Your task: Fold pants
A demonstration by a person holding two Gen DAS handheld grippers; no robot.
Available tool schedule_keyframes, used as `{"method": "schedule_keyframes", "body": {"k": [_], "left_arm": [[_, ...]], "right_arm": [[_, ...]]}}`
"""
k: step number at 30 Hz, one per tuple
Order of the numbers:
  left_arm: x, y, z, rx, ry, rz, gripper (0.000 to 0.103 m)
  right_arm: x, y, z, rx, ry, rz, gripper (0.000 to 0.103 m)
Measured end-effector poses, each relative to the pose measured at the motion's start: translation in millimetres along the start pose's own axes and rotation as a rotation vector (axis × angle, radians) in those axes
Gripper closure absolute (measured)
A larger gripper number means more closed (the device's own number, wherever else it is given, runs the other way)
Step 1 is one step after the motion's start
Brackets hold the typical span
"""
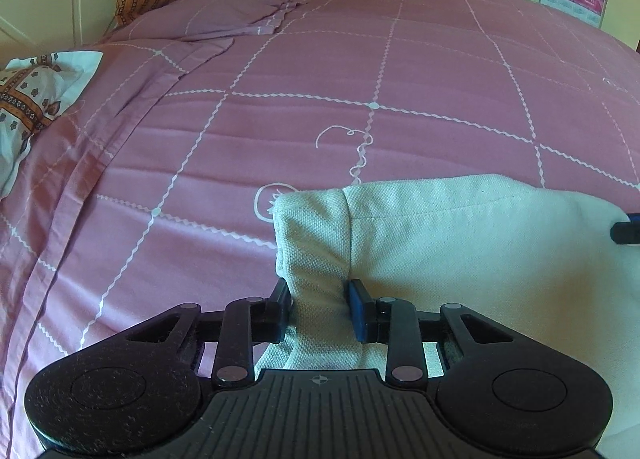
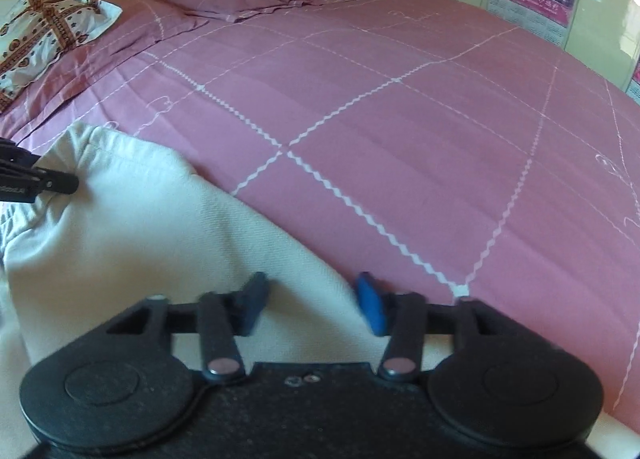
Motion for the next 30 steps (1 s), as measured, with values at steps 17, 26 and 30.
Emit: {"method": "schedule_keyframes", "body": {"k": [17, 26, 30], "left_arm": [[-24, 119, 98, -0.014, 0.111, 0.155, 0.077], [-59, 157, 181, -0.118, 0.286, 0.214, 0.071], [-68, 179, 192, -0.068, 0.42, 0.291, 0.021]], "right_arm": [[-155, 179, 167, 0.072, 0.167, -0.148, 0.097], [-161, 181, 222, 0.049, -0.168, -0.125, 0.066], [-134, 195, 233, 0.049, -0.349, -0.108, 0.06]]}}
Point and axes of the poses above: each gripper's, at about its wrist camera, not at the fingertips, and y roughly against the way its jaws point, x to its right, z to its underside, the point moved 2 cm from there along -y, roughly the way its jaws point, and after that the axes turned 5 degrees about -y, right-handed, at the moved point
